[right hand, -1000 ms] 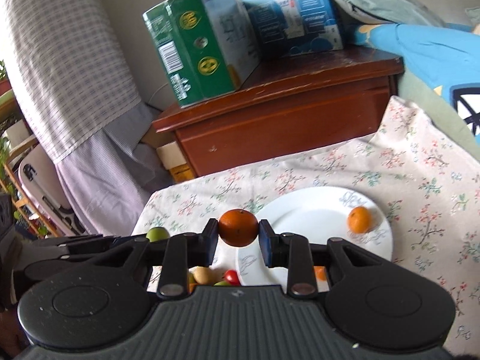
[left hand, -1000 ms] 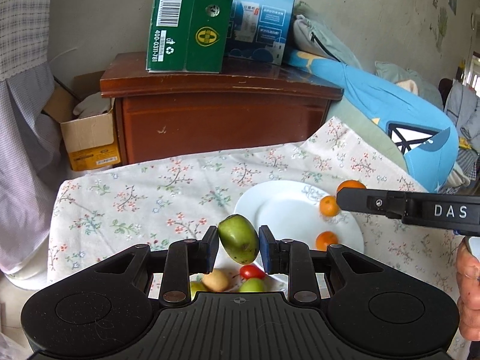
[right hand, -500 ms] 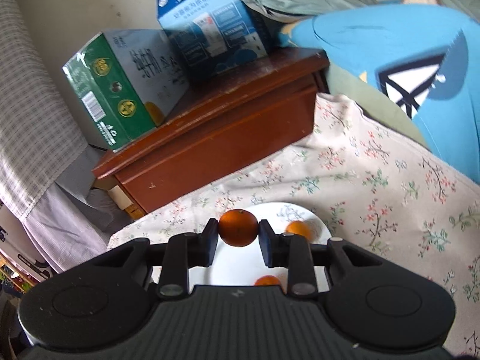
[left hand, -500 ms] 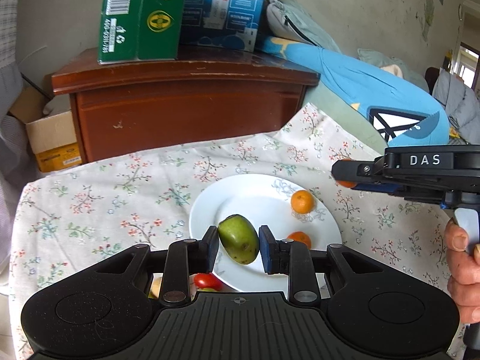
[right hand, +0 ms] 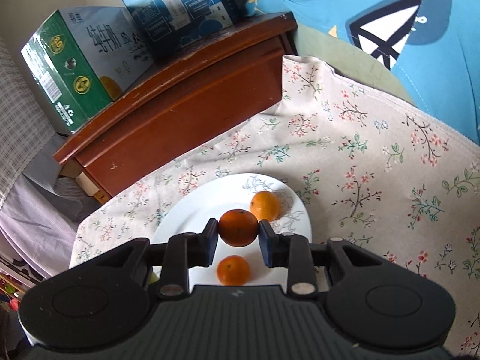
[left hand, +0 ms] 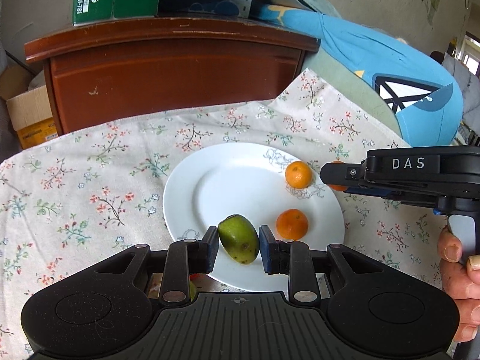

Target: Organize fruits

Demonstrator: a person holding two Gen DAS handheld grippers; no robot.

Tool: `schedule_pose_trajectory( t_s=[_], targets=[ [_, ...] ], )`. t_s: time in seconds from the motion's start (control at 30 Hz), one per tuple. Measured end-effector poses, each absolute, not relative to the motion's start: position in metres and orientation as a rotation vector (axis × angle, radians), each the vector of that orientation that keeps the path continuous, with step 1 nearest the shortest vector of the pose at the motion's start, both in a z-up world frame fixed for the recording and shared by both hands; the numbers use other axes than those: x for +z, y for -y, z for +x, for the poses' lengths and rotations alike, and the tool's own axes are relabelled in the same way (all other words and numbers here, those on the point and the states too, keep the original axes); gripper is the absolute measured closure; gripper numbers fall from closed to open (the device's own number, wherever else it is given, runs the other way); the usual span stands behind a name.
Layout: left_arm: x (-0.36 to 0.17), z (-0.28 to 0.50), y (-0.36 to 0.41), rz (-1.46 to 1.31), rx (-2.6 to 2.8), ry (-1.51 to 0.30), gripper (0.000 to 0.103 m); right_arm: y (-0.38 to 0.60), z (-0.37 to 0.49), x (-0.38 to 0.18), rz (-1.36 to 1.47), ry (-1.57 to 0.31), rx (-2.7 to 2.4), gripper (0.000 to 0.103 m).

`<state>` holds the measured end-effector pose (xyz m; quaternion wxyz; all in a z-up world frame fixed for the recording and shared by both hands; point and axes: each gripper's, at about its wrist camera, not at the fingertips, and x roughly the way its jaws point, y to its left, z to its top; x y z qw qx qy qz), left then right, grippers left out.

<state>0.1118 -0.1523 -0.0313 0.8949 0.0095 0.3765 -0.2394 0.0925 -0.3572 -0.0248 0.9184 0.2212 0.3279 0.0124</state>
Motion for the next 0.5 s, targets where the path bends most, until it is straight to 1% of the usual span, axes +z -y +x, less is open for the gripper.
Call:
schedule_pose_trajectory(
  t_s=[0.2, 0.23, 0.37, 0.47, 0.5],
  targets=[
    [-0.036, 0.114, 0.158, 0.033, -0.48, -0.801, 0.077, 0.361, 0.096, -0.033, 0.463, -0.693, 0.005, 0.073],
    [-0.036, 0.114, 0.158, 0.036, -0.477, -0.8, 0.076, 0.361, 0.097, -0.035, 0.465, -0.698, 0.006, 0.071],
    [-0.034, 0.114, 0.16, 0.049, -0.472, -0.796, 0.074, 0.362, 0.098, -0.037, 0.483, -0.704, 0.002, 0.071],
    [-0.032, 0.112, 0.16, 0.059, -0.46, -0.784, 0.059, 0.362, 0.097, -0.036, 0.486, -0.698, 0.011, 0.069],
    [-0.031, 0.112, 0.16, 0.065, -0.45, -0.779, 0.049, 0.362, 0.097, -0.036, 0.489, -0.696, 0.012, 0.069]
  ],
)
